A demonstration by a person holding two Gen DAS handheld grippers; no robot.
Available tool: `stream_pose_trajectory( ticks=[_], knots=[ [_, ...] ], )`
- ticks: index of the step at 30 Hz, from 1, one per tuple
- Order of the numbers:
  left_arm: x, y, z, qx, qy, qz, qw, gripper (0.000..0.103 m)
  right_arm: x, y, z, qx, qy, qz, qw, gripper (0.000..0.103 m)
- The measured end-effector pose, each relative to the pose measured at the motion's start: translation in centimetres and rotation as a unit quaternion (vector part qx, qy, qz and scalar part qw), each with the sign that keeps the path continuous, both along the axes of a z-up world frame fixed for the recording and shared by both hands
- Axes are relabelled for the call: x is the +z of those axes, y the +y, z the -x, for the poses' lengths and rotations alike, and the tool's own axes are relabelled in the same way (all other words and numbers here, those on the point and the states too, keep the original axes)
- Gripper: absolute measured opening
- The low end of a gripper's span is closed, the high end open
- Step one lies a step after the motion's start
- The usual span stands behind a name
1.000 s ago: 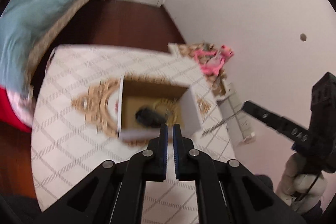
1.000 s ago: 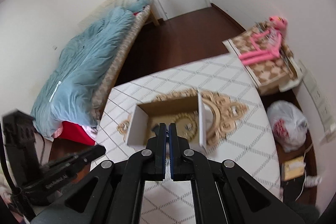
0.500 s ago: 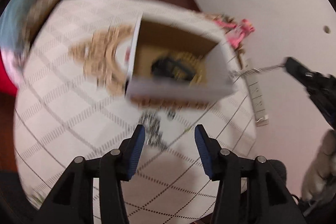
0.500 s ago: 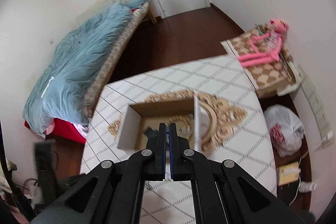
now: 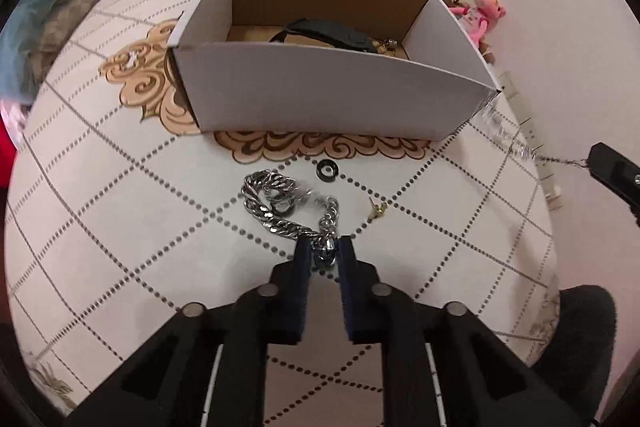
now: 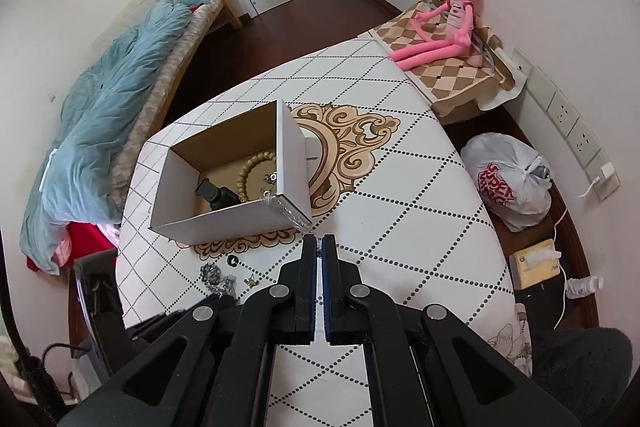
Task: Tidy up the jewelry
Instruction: 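Lower both chains into the white box and open both tools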
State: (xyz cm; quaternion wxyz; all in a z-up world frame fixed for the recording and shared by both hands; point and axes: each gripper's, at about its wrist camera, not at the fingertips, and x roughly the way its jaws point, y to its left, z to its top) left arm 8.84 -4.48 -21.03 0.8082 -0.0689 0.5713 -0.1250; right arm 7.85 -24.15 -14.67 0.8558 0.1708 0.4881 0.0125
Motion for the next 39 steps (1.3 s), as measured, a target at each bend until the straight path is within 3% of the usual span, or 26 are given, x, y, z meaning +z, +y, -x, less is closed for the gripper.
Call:
stream_pose_trajectory(
  ticks=[7, 17, 23, 27, 32, 35, 39],
  knots=[
    [2.1, 3.5, 1.3, 0.033, 0.001, 0.058, 0.9978, 0.005, 3.1, 0.3, -0.2, 0.011, -0.036, -0.026, 0.999, 0.002],
    [12.3, 5.8, -1.8, 0.015, -0.078, 0.12, 0.9896, 0.005, 9.9, 2.7, -3.8, 0.061, -0.101, -0.043, 0.992, 0.002],
    [16.7, 5.3, -5.9, -0.006, -0.124, 0.12, 0.985, 0.005, 10.7, 4.9, -8.0, 0.099, -0.096, -0.027, 0.99, 0.002],
    [16.0, 5.1, -9.6, -0.014, -0.116, 0.103, 0.9877, 0.005, 8.7, 6.0, -11.4, 0.113, -0.063, -0.014, 0.991, 0.002],
    [11.9, 4.8, -13.5, -0.015, -0.054, 0.081, 0.9951, 0.006, 5.5, 6.8, -15.3, 0.127, -0.008, -0.017, 0.992, 0.002],
    [9.9, 4.6, -15.1, 0.0, -0.014, 0.039, 0.9991, 0.008, 3.1, 7.6, -17.5, 0.145, 0.038, -0.028, 0.988, 0.002],
    [8.0, 4.9, -16.2, 0.022, 0.023, 0.012, 0.9994, 0.012, 0.9, 8.3, -19.3, 0.16, 0.069, -0.028, 0.984, 0.002]
  ],
)
